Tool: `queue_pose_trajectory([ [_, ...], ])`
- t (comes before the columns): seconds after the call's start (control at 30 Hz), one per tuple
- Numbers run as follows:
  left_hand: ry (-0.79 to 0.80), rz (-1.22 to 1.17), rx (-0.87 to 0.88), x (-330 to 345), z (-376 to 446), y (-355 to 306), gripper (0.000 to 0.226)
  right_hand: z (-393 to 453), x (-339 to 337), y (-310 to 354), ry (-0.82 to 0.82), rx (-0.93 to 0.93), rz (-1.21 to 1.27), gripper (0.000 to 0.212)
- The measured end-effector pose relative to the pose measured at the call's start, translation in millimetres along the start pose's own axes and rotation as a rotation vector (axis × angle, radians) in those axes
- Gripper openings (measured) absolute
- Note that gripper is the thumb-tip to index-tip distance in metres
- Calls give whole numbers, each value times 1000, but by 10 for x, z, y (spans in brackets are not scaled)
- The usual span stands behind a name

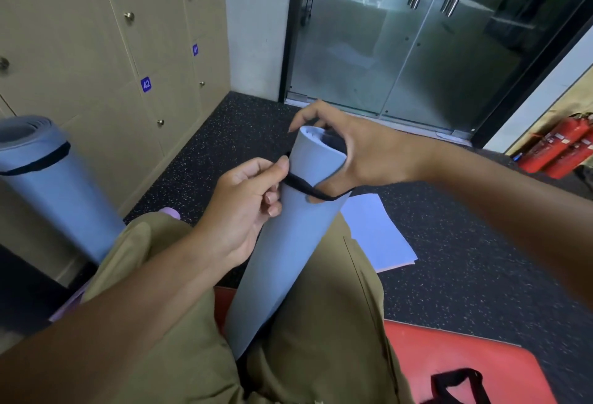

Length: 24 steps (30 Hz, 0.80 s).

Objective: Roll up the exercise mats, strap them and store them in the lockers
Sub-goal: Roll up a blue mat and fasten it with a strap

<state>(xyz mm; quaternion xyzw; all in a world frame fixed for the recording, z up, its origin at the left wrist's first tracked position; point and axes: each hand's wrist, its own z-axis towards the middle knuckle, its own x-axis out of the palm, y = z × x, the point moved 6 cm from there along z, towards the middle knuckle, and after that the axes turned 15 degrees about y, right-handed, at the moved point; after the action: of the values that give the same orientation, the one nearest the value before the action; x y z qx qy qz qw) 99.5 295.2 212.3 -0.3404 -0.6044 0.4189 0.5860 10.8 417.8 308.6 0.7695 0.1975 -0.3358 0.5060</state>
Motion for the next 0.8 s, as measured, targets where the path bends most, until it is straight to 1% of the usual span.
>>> queue_pose_trajectory([
  [0.03, -4, 18, -8, -27, -6, 24, 32, -2, 10, -30, -29, -15, 31, 77],
  [0.1, -4, 70, -6, -85, -10, 40, 34, 1, 45, -87, -89, -42, 93, 82],
  [0.2, -2, 168, 29, -165, 7, 13, 32, 3, 101, -167, -174, -112, 217, 98],
  [0.3, 1, 189, 55, -233, 25, 1, 31, -6, 168, -272, -286, -143, 301, 110],
  [0.4, 21, 180, 37, -279, 44, 1, 30, -14, 237, -381, -403, -150, 307, 114],
  [0.5, 49, 135, -21, -299, 73, 18, 27, 0, 306, -521, -465, -133, 343, 113],
  [0.6, 60, 106, -63, -353, 109, 24, 28, 70, 505, -655, -465, -143, 454, 99],
  [0.7, 78, 99, -102, -407, 102, 4, 26, 145, 697, -716, -469, -188, 568, 72],
  [0.77, 73, 98, -123, -451, 81, -22, 25, 179, 754, -727, -472, -194, 591, 54],
  [0.8, 55, 121, -124, -486, 77, -36, 24, 194, 775, -735, -472, -188, 589, 49],
])
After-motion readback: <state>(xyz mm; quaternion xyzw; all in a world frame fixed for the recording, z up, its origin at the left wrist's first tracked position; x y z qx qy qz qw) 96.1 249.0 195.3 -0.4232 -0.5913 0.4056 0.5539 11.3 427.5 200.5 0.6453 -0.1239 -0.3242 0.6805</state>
